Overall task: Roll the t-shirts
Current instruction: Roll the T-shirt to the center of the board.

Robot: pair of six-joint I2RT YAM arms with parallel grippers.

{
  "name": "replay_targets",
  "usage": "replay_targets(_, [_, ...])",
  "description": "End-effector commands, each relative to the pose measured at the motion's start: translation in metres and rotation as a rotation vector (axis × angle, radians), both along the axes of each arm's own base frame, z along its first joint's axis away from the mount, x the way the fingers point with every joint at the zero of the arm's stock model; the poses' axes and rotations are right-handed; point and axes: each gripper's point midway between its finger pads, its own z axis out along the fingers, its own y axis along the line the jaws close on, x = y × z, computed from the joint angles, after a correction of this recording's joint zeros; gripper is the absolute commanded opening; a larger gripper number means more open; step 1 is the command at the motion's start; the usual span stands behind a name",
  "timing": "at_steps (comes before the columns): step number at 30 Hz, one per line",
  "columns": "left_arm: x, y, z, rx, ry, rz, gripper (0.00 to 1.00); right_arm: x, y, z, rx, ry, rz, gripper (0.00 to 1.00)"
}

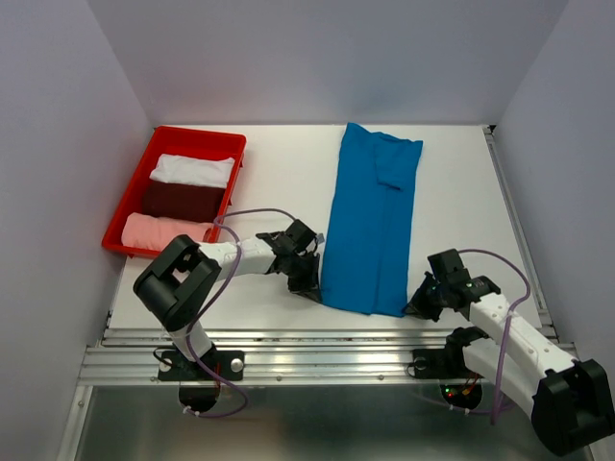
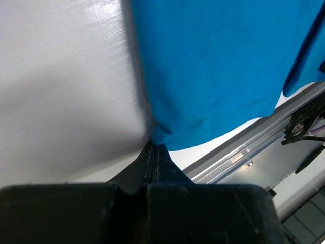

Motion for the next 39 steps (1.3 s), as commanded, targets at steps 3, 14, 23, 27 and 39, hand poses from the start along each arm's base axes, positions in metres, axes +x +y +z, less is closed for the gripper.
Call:
replay_targets(3, [0.015,-0.005,0.023,0.000,-0.078,0.010,0.00,0.015,0.003,0.021,0.005,-0.063,-0.020,0.01])
replay_targets(14, [0.054,-0.028,0.061,-0.054,-0.168,0.036,0.00,0.069,0.001,0.061,-0.033,-0.220,-0.091,0.01])
replay_targets(23, [0.078,-0.036,0.074,-0.066,-0.189,0.096,0.00,0.091,-0.007,0.068,-0.107,-0.259,-0.113,0.01])
replay_targets(27, [0.085,-0.038,0.072,-0.060,-0.192,0.120,0.00,0.097,-0.011,0.065,-0.135,-0.258,-0.132,0.01])
replay_targets(39, [0.102,-0.037,0.052,0.001,-0.194,0.144,0.00,0.114,-0.014,0.059,-0.186,-0.274,-0.124,0.01])
